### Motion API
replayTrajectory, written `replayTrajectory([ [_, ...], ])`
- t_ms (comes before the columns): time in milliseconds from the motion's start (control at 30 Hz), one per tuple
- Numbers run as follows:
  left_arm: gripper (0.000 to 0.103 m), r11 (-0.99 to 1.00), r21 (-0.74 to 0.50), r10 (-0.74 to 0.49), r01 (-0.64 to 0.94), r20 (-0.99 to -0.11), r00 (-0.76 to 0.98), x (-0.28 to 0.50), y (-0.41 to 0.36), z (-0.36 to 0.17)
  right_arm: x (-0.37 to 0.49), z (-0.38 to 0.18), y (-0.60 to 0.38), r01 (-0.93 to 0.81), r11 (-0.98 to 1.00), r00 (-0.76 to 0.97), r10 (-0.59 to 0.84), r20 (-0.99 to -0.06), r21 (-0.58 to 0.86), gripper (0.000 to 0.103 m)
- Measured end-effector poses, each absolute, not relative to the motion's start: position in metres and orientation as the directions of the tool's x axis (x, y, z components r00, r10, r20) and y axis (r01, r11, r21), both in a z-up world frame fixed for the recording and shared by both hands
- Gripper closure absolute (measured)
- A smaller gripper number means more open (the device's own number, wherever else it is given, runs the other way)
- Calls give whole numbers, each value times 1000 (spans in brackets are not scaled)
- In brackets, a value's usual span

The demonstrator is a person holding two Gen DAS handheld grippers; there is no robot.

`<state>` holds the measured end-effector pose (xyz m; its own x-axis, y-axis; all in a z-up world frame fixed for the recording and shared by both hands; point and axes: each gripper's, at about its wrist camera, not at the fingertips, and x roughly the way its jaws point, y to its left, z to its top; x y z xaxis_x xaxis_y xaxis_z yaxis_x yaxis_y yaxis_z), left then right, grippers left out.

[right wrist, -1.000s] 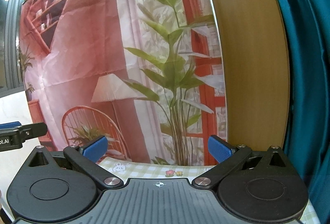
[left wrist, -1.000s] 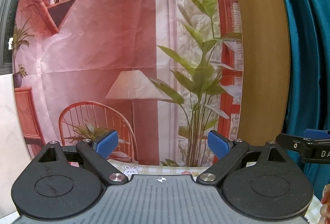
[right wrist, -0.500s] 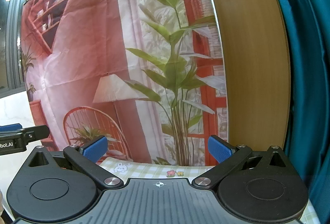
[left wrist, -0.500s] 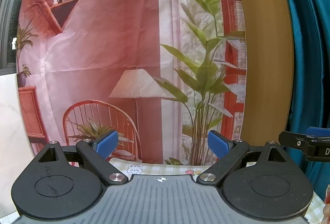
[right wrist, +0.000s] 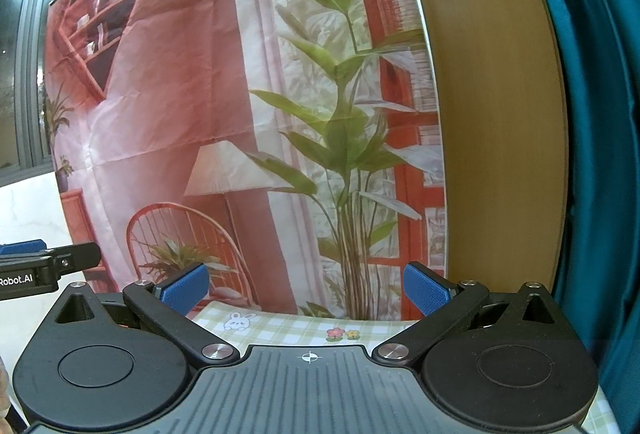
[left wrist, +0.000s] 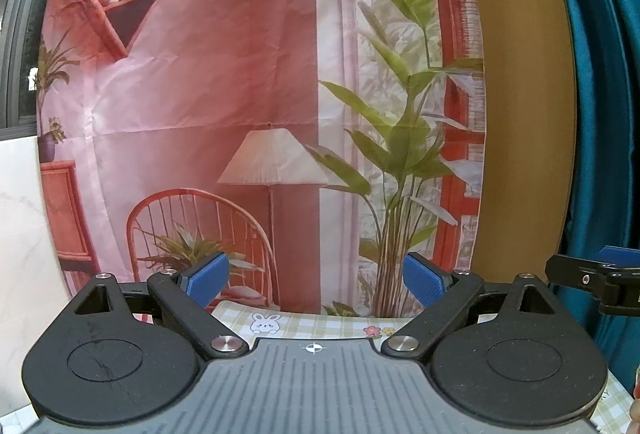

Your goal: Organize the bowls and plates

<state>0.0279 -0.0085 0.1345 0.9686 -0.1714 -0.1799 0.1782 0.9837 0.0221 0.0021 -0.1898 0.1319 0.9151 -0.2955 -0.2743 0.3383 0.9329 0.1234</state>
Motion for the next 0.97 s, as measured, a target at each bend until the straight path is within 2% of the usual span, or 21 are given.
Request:
replayTrajectory([
  [967, 8, 987, 17, -154, 160, -187, 970, 31, -3, 131, 3, 128, -187, 341, 932, 912, -296, -283, 124, 0],
])
